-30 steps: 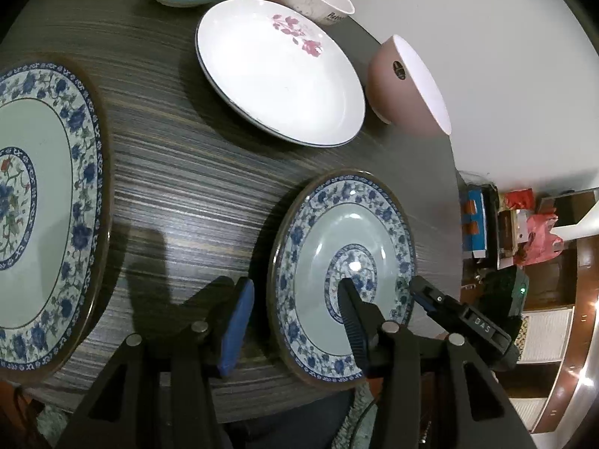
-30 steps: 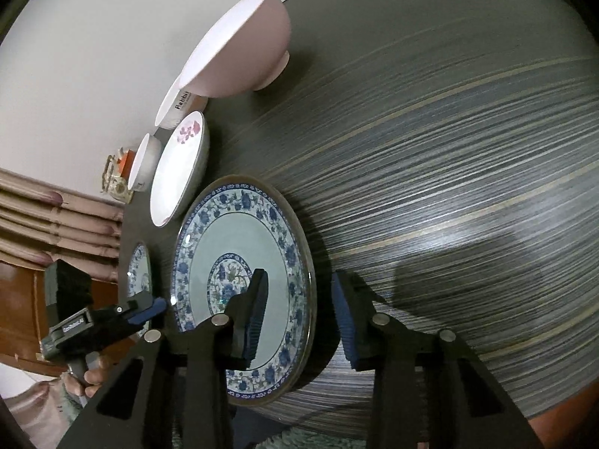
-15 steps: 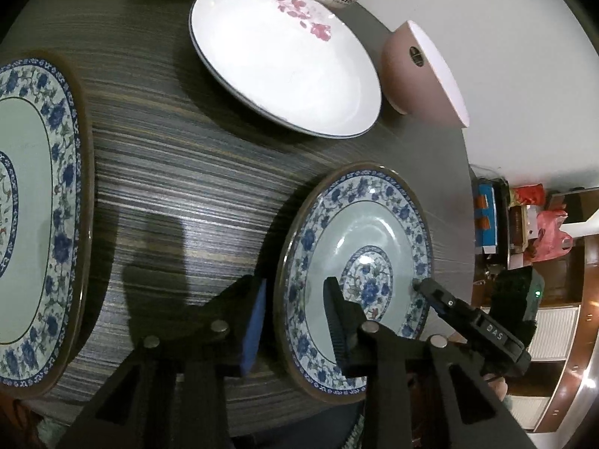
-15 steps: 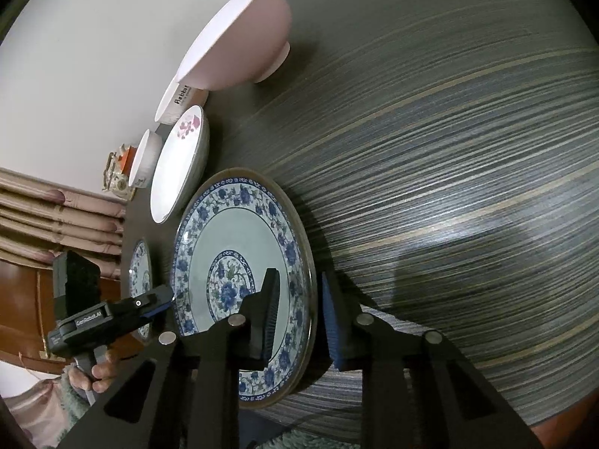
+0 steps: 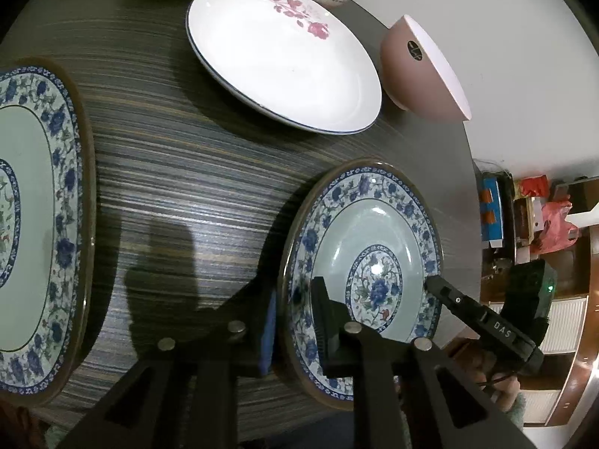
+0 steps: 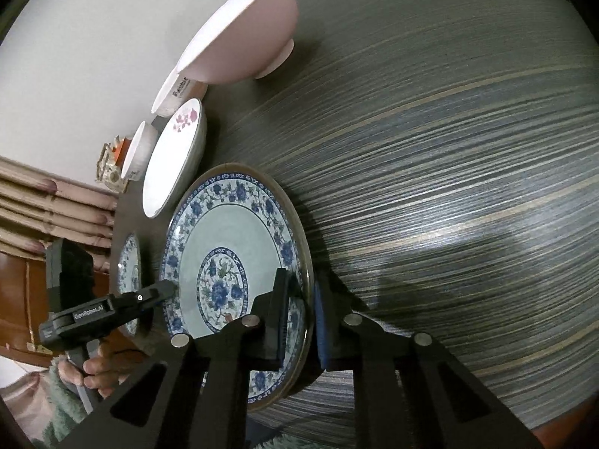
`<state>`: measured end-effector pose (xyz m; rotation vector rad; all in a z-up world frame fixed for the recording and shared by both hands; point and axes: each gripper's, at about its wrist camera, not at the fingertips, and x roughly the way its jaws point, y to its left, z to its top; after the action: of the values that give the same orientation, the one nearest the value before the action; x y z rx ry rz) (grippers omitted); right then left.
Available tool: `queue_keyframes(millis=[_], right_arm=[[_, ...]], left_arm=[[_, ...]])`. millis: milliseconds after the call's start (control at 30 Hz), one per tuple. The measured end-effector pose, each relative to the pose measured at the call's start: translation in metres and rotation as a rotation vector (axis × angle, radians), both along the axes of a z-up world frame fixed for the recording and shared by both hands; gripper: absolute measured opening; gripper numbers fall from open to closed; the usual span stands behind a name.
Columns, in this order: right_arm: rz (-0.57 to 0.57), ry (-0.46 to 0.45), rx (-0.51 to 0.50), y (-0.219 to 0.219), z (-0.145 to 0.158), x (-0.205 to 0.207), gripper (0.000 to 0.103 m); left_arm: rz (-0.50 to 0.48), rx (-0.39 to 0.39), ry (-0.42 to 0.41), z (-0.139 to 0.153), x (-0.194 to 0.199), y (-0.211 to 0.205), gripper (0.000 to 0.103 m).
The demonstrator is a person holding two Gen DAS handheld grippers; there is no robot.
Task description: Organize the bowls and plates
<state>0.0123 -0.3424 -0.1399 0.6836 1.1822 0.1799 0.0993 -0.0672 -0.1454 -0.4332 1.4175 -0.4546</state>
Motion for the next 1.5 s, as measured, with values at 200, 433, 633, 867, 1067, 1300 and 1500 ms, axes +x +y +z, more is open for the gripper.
queue_keyframes(millis=[200, 433, 633, 867, 1067, 1300, 1500], right_arm=[[0.012, -0.007, -0.015, 0.006, 0.006, 0.0, 0.013], [0.023, -0.021, -0.024, 0.014, 0.016, -0.003, 0.013], [0.039, -0.035, -0.025, 0.027, 0.026, -0.002, 0.013], [0.077, -0.066, -0.032, 0.047, 0.043, 0.007, 0.013], [0.11, -0.096, -0.036, 0.07, 0.059, 0.02, 0.013], [0.181, -0.131, -0.02, 0.118, 0.075, 0.044, 0.013], [0.248, -0.127, -0.012, 0.168, 0.075, 0.065, 0.014]], left_arm=[[-0.006, 0.003, -0.02, 0.005, -0.001, 0.002, 0.016], [-0.005, -0.003, -0.04, 0.012, -0.003, 0.016, 0.016], [0.007, -0.008, -0.072, 0.024, -0.003, 0.036, 0.016], [0.038, -0.01, -0.114, 0.041, -0.008, 0.066, 0.016], [0.114, 0.002, -0.171, 0.062, -0.011, 0.113, 0.016], [0.234, 0.013, -0.218, 0.081, -0.016, 0.177, 0.016], [0.339, 0.027, -0.224, 0.079, -0.023, 0.236, 0.016]])
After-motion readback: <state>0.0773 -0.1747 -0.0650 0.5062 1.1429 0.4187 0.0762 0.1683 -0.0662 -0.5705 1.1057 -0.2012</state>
